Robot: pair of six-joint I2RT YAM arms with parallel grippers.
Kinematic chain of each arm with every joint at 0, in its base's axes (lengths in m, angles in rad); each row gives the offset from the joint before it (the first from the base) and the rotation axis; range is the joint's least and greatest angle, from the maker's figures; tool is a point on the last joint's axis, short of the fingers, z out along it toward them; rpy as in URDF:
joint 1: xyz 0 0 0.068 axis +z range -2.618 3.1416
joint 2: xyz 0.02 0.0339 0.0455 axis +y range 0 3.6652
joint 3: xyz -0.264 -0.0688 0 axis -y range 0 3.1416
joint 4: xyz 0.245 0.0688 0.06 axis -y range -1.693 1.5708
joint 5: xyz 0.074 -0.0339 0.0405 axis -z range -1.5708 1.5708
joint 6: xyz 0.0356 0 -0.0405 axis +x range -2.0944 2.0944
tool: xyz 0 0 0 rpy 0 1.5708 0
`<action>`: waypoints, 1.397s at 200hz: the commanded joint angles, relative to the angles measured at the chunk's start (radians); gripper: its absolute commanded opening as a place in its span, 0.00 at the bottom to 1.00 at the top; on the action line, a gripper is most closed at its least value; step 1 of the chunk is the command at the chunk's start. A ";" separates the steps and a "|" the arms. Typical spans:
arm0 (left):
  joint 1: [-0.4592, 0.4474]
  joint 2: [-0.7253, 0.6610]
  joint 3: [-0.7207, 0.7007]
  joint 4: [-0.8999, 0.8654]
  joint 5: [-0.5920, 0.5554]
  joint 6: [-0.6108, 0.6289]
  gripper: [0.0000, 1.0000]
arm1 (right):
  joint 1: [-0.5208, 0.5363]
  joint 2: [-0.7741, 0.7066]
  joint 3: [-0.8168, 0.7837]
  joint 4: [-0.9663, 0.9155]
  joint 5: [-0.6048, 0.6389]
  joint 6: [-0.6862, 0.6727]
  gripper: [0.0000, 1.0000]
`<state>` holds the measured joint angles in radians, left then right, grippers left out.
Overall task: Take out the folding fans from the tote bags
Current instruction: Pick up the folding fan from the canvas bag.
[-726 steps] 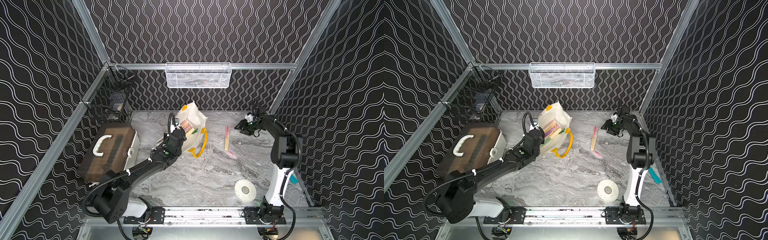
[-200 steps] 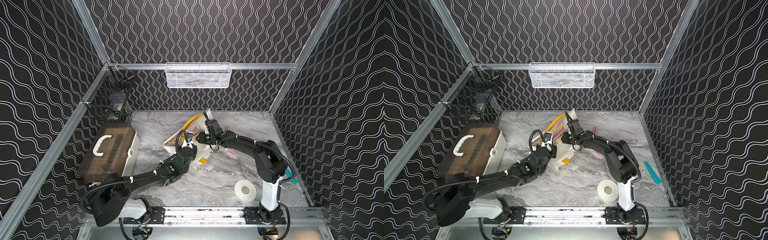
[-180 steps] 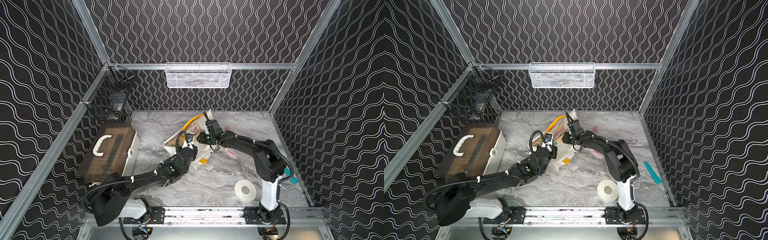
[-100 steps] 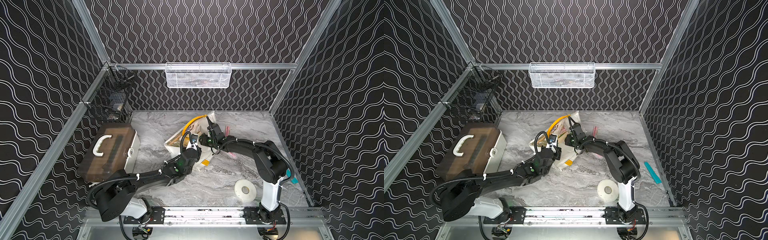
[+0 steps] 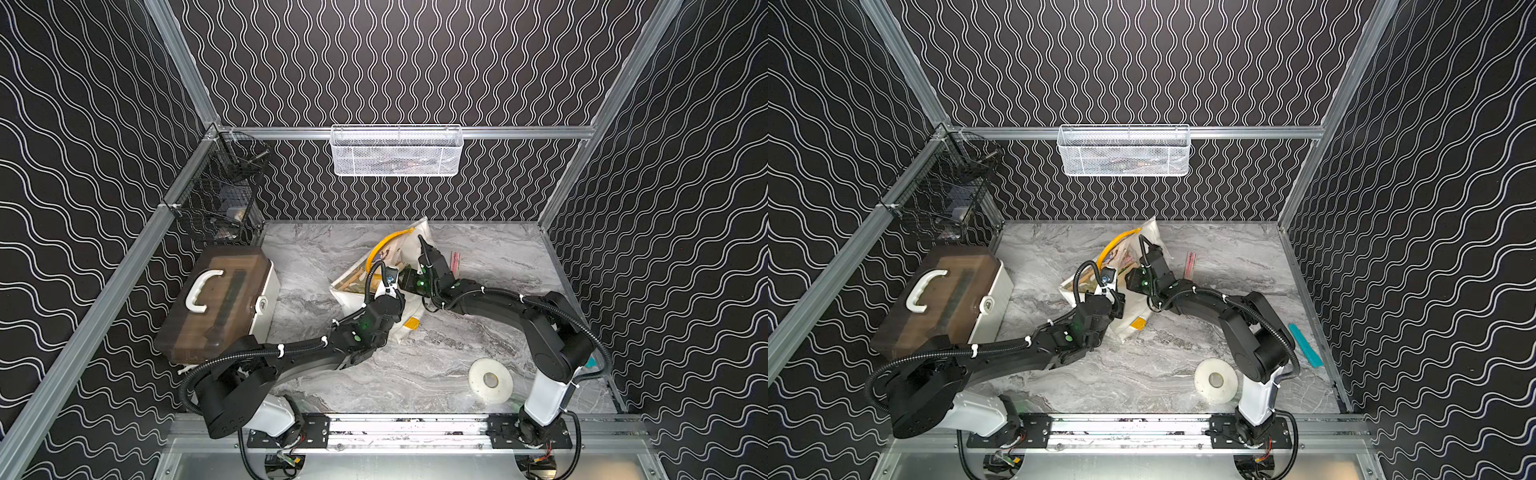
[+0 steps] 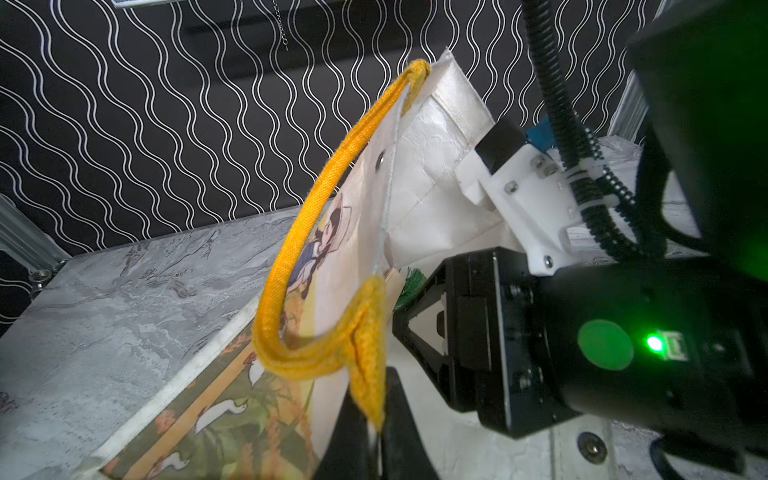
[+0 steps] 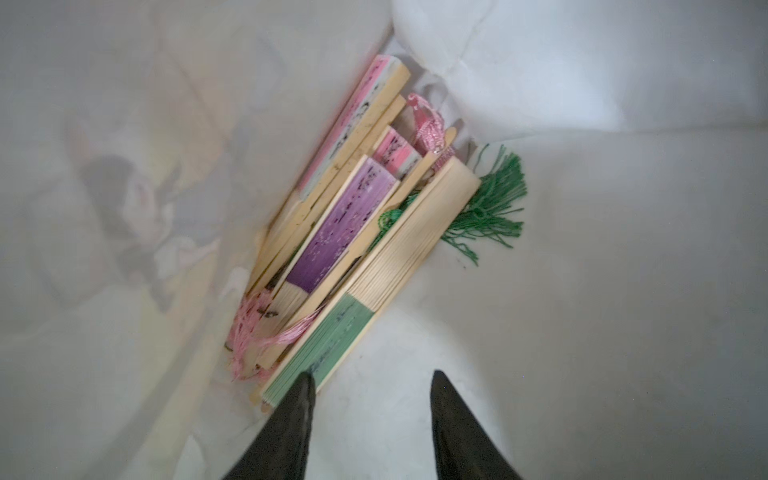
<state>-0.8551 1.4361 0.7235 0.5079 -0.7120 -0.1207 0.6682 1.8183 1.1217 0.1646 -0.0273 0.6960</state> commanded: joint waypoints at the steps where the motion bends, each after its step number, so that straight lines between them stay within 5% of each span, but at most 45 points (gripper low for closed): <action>1: -0.001 -0.002 0.010 0.038 -0.003 -0.014 0.00 | 0.019 0.004 -0.015 0.044 0.037 0.018 0.48; 279: -0.001 -0.028 -0.013 0.078 0.079 -0.017 0.00 | -0.056 0.322 0.195 0.125 -0.025 0.186 0.72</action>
<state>-0.8555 1.4052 0.6971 0.5621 -0.6575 -0.1211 0.6132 2.1189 1.2919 0.2752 -0.0616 0.8566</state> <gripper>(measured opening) 0.086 0.722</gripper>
